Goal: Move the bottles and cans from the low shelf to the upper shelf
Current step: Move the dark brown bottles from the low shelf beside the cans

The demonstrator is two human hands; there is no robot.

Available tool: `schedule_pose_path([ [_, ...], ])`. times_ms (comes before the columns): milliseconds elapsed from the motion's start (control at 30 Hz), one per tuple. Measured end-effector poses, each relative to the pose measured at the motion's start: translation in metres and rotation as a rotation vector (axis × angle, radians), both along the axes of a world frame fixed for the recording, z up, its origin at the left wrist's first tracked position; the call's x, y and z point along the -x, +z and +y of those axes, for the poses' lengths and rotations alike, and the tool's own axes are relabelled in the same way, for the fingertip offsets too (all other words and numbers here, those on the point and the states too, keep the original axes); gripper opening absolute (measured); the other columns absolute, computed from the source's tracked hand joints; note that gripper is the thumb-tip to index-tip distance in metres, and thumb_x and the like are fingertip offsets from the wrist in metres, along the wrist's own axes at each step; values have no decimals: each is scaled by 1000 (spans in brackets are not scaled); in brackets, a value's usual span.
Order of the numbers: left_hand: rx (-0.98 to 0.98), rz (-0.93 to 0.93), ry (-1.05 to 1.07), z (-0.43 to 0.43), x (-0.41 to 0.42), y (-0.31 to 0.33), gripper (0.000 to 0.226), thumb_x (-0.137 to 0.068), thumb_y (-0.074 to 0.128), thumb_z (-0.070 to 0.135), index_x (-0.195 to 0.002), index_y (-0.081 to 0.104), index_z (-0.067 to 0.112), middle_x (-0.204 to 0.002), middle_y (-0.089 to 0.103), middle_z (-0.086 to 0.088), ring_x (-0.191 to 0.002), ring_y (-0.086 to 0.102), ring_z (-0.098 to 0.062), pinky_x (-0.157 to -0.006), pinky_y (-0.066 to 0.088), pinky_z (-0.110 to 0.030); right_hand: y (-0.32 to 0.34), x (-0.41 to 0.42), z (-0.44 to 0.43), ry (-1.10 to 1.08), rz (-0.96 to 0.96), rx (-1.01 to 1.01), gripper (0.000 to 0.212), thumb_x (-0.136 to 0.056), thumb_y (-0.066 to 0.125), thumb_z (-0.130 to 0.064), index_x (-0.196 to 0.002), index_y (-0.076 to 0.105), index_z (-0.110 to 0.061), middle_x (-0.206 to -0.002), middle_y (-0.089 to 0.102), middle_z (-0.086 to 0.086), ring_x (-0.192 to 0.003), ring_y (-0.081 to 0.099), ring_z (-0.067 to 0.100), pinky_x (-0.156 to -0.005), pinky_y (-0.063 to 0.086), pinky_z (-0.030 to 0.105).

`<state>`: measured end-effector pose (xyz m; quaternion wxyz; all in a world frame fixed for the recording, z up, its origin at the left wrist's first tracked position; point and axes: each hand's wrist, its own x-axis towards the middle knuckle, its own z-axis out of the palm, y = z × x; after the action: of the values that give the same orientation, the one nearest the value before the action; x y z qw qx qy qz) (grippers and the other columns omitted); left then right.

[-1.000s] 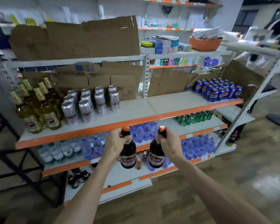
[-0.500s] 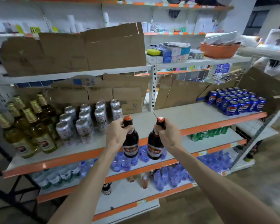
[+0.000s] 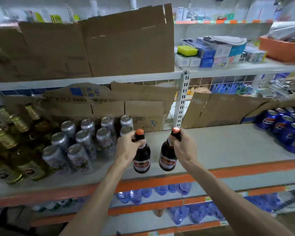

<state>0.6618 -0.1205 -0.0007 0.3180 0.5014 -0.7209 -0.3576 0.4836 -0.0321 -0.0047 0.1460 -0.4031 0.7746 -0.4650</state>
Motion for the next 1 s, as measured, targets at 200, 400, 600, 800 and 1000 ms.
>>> schedule_pose_path([
  [200,-29,26,-71,-41,27,-7,21,-81,78,19,-101,72,17,-94,71,8,-92,64,-9,-80,47,-22,-8,18,-35,-30,24,-67,18,-90,57,-13,-108,62,-12,-92,68,9,-88,60,31,-67,38,31],
  [400,-20,49,-70,-76,55,-7,22,-81,76,20,-102,71,17,-92,72,5,-91,64,-11,-73,48,-22,1,42,-65,-38,63,-55,20,-89,54,-12,-108,60,-8,-96,69,11,-90,60,33,-77,49,40],
  [600,-92,82,-57,-121,88,-18,16,-78,79,17,-89,68,18,-93,74,1,-94,69,-23,-88,54,-47,3,81,-104,-44,61,-29,14,-90,55,-13,-101,60,-6,-93,68,12,-86,58,33,-73,46,38],
  [800,-101,61,-15,-157,108,-36,19,-78,79,23,-94,71,17,-94,75,1,-91,68,-17,-81,52,-39,-8,111,-154,4,82,-59,19,-90,61,-18,-106,61,-8,-100,66,11,-91,58,31,-68,36,30],
  [1000,-65,18,15,-173,111,-49,14,-78,77,21,-80,64,16,-81,70,-4,-76,62,-18,-62,40,-31,-23,121,-182,118,45,-55,4,-91,57,-14,-94,56,-12,-82,65,3,-81,61,27,-69,48,35],
])
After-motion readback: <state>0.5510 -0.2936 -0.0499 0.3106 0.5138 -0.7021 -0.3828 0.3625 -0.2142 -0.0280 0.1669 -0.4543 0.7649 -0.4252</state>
